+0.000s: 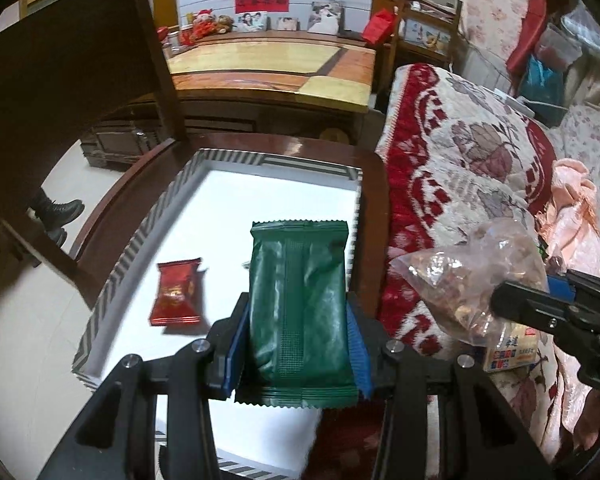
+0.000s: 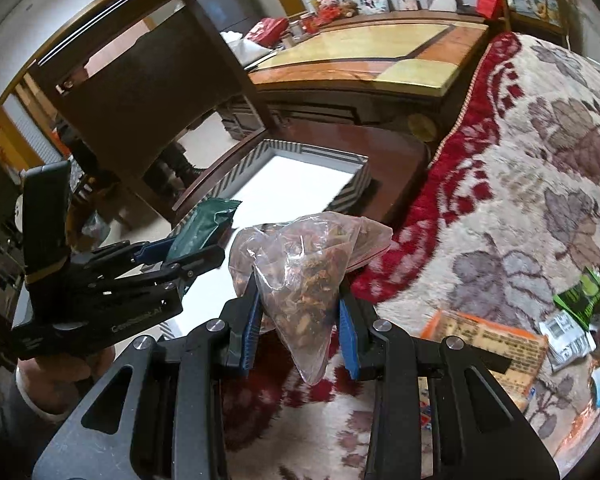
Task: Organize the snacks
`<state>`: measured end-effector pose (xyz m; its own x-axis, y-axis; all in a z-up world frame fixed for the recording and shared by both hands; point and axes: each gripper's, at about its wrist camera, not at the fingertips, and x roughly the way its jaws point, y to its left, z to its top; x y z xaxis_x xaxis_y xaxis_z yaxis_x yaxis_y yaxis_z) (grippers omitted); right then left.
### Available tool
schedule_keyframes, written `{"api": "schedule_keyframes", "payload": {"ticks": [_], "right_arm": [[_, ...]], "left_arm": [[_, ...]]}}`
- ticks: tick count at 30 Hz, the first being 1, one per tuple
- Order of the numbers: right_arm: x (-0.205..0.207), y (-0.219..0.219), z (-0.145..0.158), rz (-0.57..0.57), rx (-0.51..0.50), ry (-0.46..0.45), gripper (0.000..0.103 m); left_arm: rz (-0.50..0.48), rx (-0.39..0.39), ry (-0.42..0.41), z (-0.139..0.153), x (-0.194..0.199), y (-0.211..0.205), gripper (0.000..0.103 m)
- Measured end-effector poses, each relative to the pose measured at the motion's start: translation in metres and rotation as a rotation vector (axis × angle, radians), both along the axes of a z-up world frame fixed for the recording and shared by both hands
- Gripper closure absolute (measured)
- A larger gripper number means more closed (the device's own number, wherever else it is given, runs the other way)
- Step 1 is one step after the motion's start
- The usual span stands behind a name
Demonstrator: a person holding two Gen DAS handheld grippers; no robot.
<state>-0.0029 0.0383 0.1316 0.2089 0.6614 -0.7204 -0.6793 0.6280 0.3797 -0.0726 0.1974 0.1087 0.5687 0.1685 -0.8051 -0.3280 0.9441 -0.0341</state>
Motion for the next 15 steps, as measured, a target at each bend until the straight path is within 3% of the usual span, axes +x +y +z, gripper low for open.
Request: {"api": "schedule_keyframes", "payload": {"ticks": [15], "right_arm": [[-0.002, 0.057, -0.008, 0.102, -0.041, 0.003, 0.07]], "left_arm": [[0.11, -0.009, 0.025, -0.016, -0.017, 0.049, 0.057]]}}
